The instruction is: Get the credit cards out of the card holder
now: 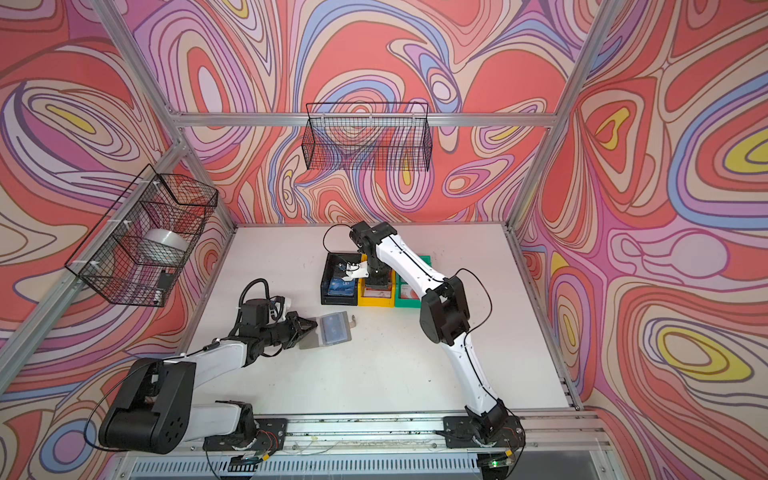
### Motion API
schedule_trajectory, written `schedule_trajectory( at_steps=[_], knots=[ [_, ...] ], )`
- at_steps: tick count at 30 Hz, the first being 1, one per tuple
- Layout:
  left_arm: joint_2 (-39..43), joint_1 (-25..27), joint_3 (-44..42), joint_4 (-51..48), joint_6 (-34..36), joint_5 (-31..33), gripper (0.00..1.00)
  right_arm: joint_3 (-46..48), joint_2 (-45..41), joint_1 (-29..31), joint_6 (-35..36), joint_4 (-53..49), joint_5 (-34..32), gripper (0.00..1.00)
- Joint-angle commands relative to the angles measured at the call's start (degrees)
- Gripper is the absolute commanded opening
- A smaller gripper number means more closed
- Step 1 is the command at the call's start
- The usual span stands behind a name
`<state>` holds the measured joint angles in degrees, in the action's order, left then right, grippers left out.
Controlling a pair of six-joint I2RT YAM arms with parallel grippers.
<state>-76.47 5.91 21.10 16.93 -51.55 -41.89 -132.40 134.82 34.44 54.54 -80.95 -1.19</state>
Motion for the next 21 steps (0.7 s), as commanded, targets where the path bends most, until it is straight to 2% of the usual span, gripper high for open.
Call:
schedule_trajectory(
  at_steps=[1, 19, 21],
  knots=[
    [-0.91, -0.2, 1.67, 0.61, 1.19, 0.86, 0.07, -1.23, 1.77, -0.27, 2.52, 1.18, -0.73, 0.0],
    [-3.25, -0.64, 2.45, 1.18, 1.72, 0.57, 0.07, 1.63, 3.84, -0.26, 3.2, 1.26, 1.56, 0.0],
    [-3.16, -0.78, 2.4, 1.13, 1.72, 0.58, 0.07, 1.84, 3.7, -0.25, 3.2, 1.24, 1.87, 0.03]
  ],
)
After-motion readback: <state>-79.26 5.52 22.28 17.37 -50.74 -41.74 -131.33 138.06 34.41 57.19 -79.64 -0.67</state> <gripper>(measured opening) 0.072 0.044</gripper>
